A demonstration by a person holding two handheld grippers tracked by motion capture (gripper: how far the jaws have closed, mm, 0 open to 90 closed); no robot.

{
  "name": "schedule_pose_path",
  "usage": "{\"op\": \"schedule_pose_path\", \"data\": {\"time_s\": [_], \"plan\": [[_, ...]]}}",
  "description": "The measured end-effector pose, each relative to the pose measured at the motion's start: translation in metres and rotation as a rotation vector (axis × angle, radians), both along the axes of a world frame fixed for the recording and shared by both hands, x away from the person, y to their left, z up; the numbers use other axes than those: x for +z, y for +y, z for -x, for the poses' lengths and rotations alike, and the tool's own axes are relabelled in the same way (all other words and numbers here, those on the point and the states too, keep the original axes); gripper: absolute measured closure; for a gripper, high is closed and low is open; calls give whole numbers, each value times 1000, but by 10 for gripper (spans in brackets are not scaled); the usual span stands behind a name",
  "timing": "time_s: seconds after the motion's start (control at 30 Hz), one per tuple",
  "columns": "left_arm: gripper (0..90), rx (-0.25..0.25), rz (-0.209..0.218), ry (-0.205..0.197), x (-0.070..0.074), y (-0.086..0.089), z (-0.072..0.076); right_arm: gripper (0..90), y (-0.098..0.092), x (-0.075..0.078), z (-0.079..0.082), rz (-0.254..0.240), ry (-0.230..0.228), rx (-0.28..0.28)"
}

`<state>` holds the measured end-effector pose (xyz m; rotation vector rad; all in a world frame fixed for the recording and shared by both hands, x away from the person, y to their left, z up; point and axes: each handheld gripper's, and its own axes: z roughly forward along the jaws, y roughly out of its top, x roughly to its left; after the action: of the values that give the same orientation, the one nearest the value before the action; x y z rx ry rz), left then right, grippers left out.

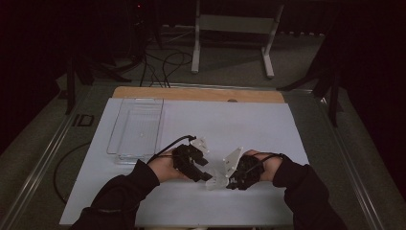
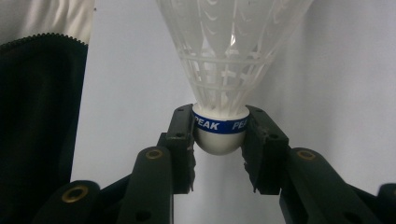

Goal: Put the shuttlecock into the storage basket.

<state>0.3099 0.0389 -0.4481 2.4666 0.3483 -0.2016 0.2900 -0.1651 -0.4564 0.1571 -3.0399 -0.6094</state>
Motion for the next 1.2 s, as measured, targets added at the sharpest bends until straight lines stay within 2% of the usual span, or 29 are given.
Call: {"op": "schedule_pose_path", "data": {"time_s": [0.3, 0.53, 0.77, 0.97, 1.07, 1.2], "plan": [[560, -40, -28, 33, -10, -10, -1, 659, 1, 0, 1, 1, -8, 15], [655, -69, -26, 61, -14, -16, -3, 659, 2, 0, 2, -5, -11, 23], [690, -91, -38, 75, -16, -21, -3, 659, 4, 0, 3, -5, -13, 27], [783, -89, -30, 81, -16, -23, -3, 659, 4, -2, 2, -2, -14, 28], [850, -87, -40, 86, -17, -24, -3, 659, 4, -3, 2, 6, -15, 29], [891, -83, -50, 83, -17, -26, -3, 658, 4, -4, 2, 13, -15, 20]]}}
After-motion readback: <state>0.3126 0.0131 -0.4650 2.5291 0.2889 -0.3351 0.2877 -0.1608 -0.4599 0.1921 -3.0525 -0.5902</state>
